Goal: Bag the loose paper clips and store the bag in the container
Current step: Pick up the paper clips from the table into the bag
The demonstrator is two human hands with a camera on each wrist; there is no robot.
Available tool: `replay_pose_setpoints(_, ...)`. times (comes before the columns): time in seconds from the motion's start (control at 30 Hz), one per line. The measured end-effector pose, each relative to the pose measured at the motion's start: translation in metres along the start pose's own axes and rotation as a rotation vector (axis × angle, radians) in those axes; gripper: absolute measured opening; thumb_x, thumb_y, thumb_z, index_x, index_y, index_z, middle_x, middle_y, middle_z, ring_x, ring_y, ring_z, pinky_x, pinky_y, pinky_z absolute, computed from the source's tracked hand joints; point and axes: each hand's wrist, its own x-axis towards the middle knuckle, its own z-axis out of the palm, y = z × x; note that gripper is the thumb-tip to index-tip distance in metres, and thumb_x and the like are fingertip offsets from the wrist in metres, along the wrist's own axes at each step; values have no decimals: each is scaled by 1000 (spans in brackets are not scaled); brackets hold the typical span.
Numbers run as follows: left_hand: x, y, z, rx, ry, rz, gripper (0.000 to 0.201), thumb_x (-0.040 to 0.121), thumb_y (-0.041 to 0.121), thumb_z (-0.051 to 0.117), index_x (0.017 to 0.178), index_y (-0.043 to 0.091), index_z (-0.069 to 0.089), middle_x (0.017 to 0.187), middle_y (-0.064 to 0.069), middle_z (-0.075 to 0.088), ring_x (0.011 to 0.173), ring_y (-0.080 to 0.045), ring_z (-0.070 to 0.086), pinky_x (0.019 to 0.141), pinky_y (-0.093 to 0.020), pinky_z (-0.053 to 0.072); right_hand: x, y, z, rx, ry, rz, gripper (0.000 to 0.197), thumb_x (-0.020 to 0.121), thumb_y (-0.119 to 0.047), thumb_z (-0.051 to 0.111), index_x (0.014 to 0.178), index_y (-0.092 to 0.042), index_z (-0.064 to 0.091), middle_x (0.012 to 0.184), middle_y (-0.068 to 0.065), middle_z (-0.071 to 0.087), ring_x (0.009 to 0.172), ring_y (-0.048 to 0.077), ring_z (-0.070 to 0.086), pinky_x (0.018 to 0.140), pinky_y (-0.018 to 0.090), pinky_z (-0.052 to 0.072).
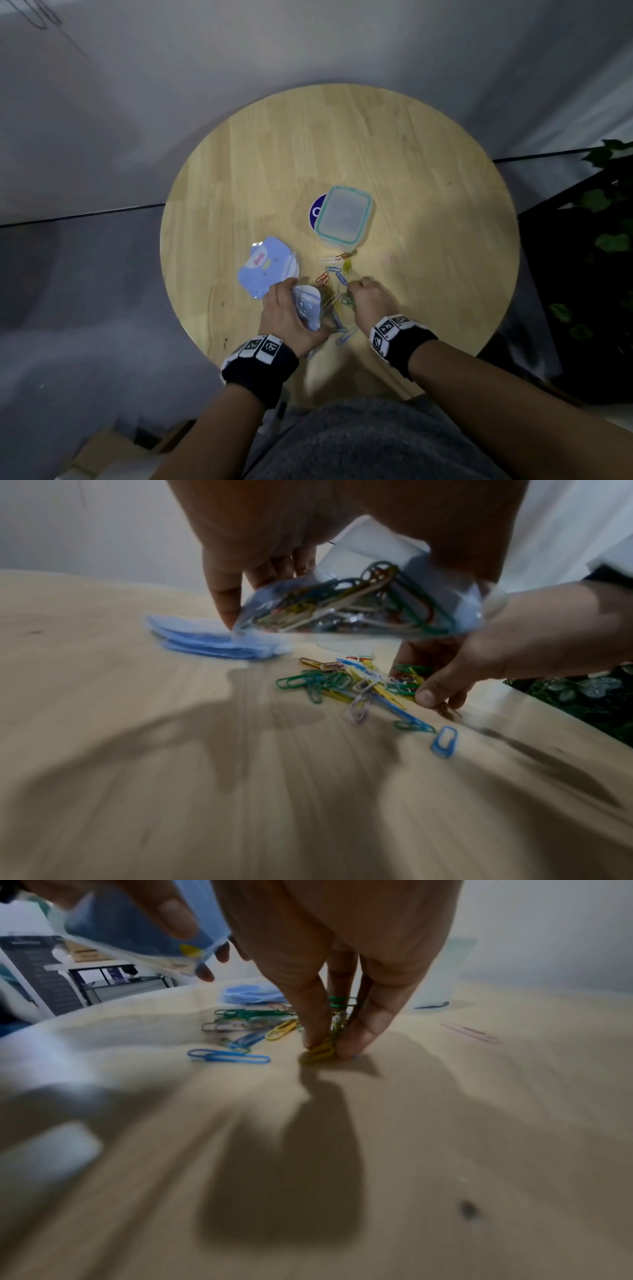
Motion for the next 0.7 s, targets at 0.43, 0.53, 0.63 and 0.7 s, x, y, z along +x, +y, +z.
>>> replay_pose_setpoints(0.43, 17, 34, 18, 90, 18, 200, 76, 46, 41, 66, 112, 10, 45, 98, -8, 52, 91, -34, 53, 77, -37, 44, -15, 8, -72, 975, 100, 281, 20, 68, -2, 77, 58, -16, 67, 59, 14, 59, 59, 25, 57, 67, 44, 56)
replay_pose_setpoints(0.53, 22, 53, 19, 43, 71, 243, 82, 44, 47, 73, 111, 7, 46, 98, -8, 52, 90, -29, 50, 76, -30, 38, -17, -5, -90, 976, 98, 256, 13, 64, -3, 77, 58, -11, 69, 59, 21, 63, 58, 24, 59, 65, 41, 56)
replay_pose_setpoints(0.63, 26, 65, 20, -48, 144, 308, 74, 47, 53, 61, 103, 7, 45, 90, -10, 50, 82, -30, 49, 71, -25, 30, -16, -9, -98, 835, 88, 216, 15, 61, -12, 81, 71, -5, 73, 71, 19, 72, 69, 30, 71, 71, 45, 60)
replay_pose_setpoints(0.7, 27, 67, 21, -80, 161, 320, 73, 47, 53, 60, 102, 9, 43, 89, -11, 48, 81, -31, 50, 71, -32, 37, -16, -10, -101, 787, 60, 189, 19, 65, -11, 77, 83, -6, 75, 76, 14, 73, 77, 29, 71, 72, 40, 60)
